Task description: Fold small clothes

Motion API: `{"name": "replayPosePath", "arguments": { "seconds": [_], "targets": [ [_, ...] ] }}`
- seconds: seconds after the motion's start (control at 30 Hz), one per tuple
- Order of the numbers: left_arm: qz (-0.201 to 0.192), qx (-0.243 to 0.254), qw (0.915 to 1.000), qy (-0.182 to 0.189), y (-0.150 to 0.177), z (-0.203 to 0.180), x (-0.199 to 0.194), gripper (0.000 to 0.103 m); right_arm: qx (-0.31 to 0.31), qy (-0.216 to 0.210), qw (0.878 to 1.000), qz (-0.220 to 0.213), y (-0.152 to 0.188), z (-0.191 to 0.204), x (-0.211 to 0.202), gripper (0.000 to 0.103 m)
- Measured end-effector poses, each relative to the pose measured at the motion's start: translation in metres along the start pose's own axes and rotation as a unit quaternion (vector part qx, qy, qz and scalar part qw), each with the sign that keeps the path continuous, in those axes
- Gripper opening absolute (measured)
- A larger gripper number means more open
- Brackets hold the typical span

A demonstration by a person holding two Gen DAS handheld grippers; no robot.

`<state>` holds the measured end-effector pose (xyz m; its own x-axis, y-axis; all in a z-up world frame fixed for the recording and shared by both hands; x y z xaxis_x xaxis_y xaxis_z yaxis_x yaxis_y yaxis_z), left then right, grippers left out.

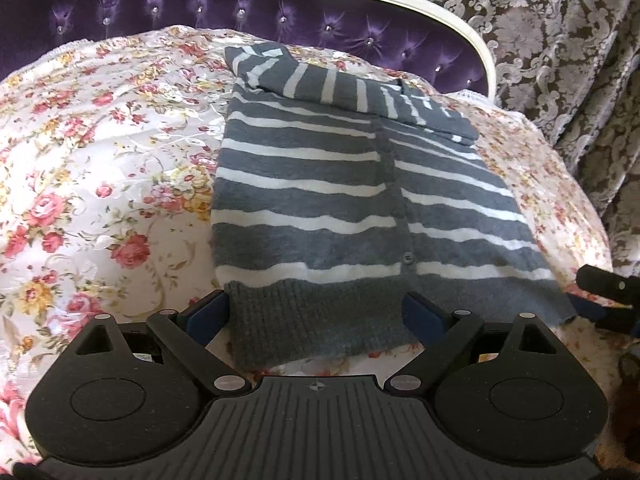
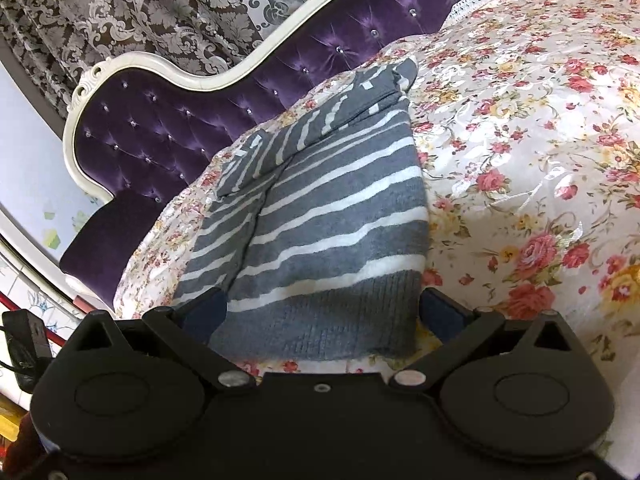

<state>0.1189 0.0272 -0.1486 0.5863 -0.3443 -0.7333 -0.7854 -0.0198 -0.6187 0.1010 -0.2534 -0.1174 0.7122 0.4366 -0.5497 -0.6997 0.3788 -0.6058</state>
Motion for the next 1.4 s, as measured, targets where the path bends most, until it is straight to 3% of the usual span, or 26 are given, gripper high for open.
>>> {"name": "replayPosePath", "arguments": {
  "seconds": [0.37,0.63,0.77,1.17,1.3,1.4],
  "targets": [
    [0.007,0.014,0.9998,0.01,-0.008,-0.008,0.013,0.088,0.0,-0.028,1.0,0.005,-0.003,0.009,0.019,0.103],
    [0.0,-0.001,1.0,-0.003,-0.009,0.01,0.001,0.046,-0.02,-0.018,0.999,0.02,0.001,0.009,0.018,0.099],
    [-0.01,-0.038,0.9992,0.006,-0.011,0.019,-0.002,0.043,-0.026,-0.007,0.999,0.024,0.002,0.007,0.015,0.091],
    [-0.038,-0.089,0.9953,-0.004,-0.008,0.04,-0.016,0.036,-0.014,-0.016,0.999,0.024,0.003,0.006,0.011,0.09],
    [-0.03,-0.079,0.9963,-0.016,-0.007,0.043,-0.013,0.021,-0.013,-0.016,1.0,0.024,0.004,0.007,0.011,0.09],
    [-0.021,-0.053,0.9982,-0.019,-0.007,0.039,-0.01,0.019,-0.017,-0.012,0.999,0.025,0.004,0.008,0.011,0.09]
  ]
}}
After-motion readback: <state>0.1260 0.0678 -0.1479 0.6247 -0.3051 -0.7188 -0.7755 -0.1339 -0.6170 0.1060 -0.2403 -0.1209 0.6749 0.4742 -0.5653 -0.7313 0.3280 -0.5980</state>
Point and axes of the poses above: each gripper's, at about its wrist camera, not at the fingertips, and x roughly the way its jaws point, z to its left, y to its underside, the point moved 9 cm from there along x, roughly the way its jaws point
